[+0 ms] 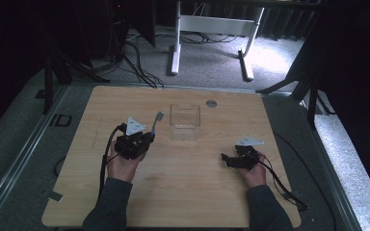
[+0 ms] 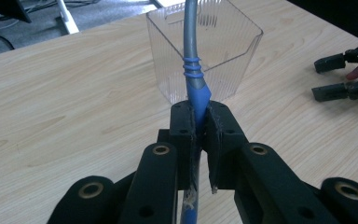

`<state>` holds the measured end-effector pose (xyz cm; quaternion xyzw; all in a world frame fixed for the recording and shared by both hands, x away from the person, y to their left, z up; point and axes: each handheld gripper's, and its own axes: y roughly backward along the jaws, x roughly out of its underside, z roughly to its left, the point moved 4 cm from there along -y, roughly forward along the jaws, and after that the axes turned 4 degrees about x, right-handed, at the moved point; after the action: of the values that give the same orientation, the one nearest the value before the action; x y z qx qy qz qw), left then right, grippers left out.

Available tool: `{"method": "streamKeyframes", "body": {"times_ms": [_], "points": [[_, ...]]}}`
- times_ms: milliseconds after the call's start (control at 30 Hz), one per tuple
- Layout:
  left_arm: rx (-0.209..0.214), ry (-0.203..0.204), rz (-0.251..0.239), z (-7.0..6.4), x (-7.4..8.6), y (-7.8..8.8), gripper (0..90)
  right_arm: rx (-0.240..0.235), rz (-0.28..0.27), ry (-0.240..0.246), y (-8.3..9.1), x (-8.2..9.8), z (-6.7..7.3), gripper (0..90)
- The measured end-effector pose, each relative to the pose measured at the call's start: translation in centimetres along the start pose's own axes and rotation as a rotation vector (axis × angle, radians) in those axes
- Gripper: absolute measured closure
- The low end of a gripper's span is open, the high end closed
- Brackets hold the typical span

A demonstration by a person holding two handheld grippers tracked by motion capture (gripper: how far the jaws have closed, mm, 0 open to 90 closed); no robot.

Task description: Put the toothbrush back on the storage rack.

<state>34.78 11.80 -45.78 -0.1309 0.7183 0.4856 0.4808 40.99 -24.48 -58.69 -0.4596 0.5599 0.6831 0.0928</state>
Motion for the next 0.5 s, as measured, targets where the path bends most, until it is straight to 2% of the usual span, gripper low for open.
{"method": "streamKeyframes", "body": {"times_ms": [500], "points": [[0.027, 0.004, -0.043, 0.06, -0.63, 0.37, 81.8, 0.000, 0.001, -0.001, 0.00, -0.01, 0.01, 23.6]]}}
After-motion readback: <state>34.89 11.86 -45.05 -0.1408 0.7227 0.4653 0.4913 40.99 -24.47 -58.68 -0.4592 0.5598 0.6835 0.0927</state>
